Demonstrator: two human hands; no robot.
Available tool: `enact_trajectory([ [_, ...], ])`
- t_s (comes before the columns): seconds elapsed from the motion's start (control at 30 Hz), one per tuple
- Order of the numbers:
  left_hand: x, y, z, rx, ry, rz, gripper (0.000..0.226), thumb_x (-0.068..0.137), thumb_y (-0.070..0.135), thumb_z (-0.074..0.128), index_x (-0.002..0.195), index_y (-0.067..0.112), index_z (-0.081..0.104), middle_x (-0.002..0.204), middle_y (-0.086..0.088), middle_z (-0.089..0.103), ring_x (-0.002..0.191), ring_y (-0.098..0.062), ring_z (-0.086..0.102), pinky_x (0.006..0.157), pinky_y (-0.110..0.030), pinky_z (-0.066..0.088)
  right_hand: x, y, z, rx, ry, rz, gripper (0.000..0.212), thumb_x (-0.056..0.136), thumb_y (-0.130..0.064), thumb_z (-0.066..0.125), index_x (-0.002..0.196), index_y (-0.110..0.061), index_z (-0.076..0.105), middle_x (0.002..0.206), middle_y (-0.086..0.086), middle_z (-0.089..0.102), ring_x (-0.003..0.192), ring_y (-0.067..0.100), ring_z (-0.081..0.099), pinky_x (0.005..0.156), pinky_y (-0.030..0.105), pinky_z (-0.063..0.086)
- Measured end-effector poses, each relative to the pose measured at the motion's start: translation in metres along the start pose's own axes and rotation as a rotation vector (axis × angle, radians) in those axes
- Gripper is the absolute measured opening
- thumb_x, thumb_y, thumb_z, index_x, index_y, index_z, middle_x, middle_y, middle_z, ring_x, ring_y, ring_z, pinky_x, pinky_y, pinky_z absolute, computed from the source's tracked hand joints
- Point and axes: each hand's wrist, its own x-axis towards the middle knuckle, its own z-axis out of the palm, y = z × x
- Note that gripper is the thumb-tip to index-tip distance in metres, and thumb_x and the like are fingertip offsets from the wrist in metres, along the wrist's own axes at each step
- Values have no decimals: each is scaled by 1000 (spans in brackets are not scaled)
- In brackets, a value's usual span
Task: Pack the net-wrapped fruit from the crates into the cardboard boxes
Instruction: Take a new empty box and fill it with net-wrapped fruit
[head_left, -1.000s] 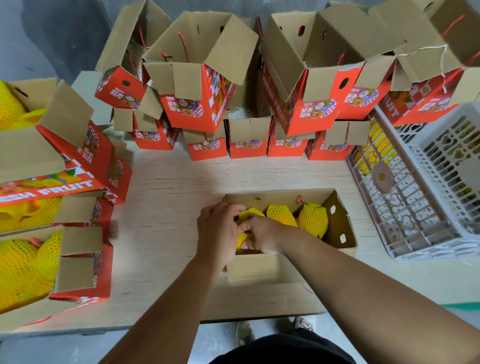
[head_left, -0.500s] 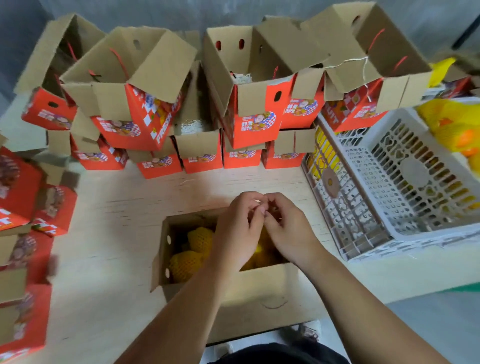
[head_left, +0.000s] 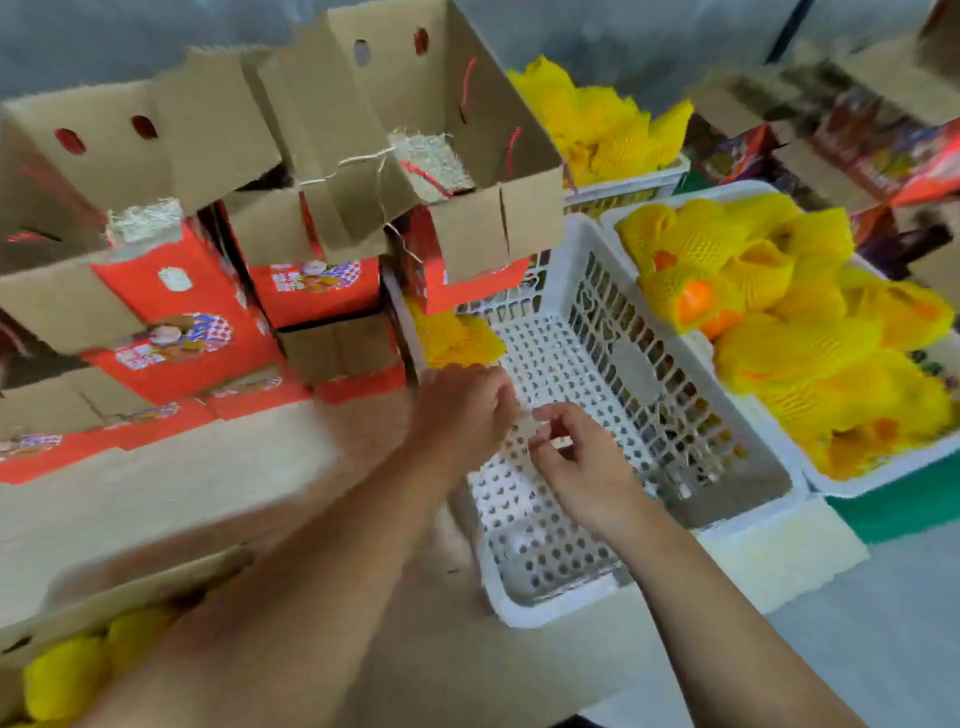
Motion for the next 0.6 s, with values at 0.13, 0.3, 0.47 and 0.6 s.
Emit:
enact_trajectory([
  [0.13, 24, -5, 9, 430, -178, -59, 23, 92, 41, 53, 94, 28, 71, 92, 5, 73, 102, -24, 62, 99, -43, 31, 69, 17, -2, -238, -282, 84, 46, 101, -33, 56, 146, -25, 44, 137, 0, 57, 100, 16, 64, 71, 23, 43],
  [0.3, 30, -4, 15, 569, -229, -128, 34, 92, 49, 51, 97, 25, 73, 94, 3, 72, 103, -21, 62, 101, -41, 30, 157, -6, 45, -186, -277, -61, 68, 95, -9, 61, 156, -21, 35, 155, 8, 46, 130, 26, 54, 94, 27, 43],
  [0.47, 30, -5, 19, 515, -276, -199, 32, 95, 44, 41, 92, 32, 70, 82, 9, 66, 102, -17, 56, 105, -36, 19, 222, -20, 81, -69, -293, -21, 69, 92, -28, 66, 152, -15, 35, 144, 14, 48, 136, 34, 41, 105, 41, 42],
  [0.6, 29, -5, 20, 508, -290, -219, 36, 97, 43, 37, 102, 33, 71, 89, 11, 69, 103, -17, 53, 103, -36, 19, 240, -31, 104, 142, -267, 124, 84, 77, -51, 78, 147, -21, 41, 135, 7, 44, 121, 23, 37, 96, 31, 37],
])
